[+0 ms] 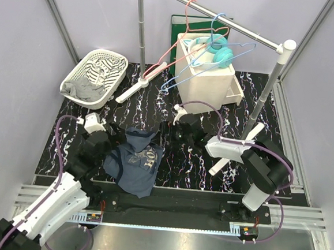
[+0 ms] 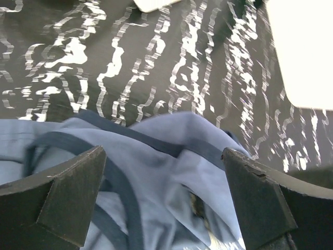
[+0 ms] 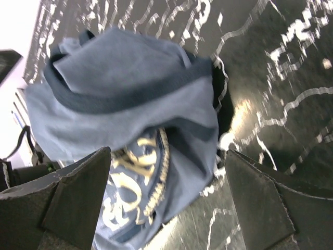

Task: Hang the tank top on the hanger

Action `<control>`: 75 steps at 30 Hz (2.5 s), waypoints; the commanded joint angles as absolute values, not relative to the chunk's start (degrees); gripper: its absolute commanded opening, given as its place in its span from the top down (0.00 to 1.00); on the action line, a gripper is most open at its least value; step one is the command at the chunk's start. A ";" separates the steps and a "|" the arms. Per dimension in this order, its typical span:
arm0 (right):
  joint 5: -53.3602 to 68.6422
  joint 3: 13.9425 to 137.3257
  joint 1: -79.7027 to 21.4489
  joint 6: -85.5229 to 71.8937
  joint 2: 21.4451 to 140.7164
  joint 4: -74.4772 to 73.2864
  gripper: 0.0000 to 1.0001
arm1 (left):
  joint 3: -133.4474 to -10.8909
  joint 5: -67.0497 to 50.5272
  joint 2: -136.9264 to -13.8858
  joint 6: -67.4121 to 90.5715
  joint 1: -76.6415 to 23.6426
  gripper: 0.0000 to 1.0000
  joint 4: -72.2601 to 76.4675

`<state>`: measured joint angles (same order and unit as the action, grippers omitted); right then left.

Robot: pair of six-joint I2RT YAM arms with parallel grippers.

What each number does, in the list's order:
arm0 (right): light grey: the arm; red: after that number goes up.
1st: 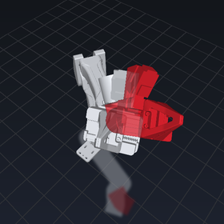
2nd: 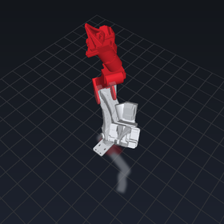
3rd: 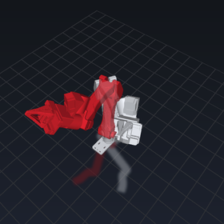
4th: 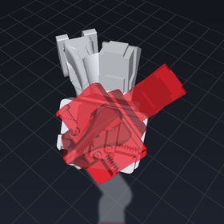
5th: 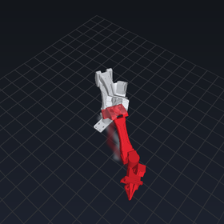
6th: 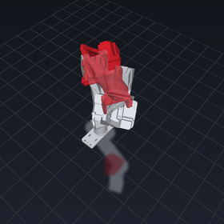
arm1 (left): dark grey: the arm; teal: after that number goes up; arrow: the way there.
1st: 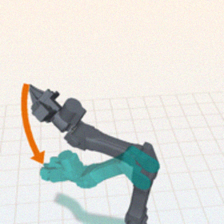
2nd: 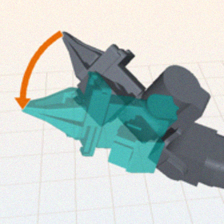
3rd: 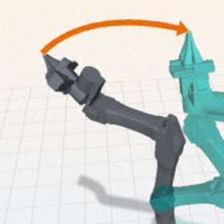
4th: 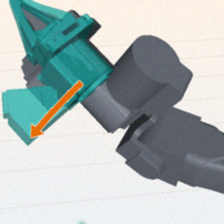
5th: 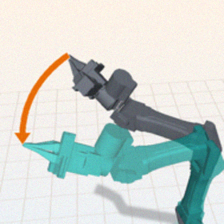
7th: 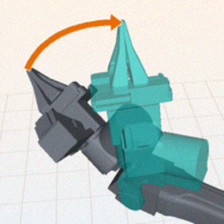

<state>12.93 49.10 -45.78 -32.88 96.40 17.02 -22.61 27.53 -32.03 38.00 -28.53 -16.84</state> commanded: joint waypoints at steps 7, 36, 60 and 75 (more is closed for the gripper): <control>17.05 54.84 -46.93 -33.05 102.48 25.66 0.03 | -17.23 14.07 -35.24 42.27 -10.21 0.01 -7.04; 17.85 59.68 -47.02 -35.60 108.90 22.86 1.00 | -13.00 2.37 -56.16 42.10 1.67 1.00 18.28; -21.87 55.63 -46.41 -19.87 65.05 -12.03 1.00 | -64.50 -20.65 -66.89 31.83 1.06 1.00 18.37; -20.22 43.25 -46.41 -26.18 60.73 -13.53 1.00 | -20.41 1.93 -37.28 21.52 -28.91 1.00 14.87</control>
<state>-20.25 45.93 -46.44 -23.07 61.06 -12.75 -27.03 -6.94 -42.74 23.22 -24.99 16.47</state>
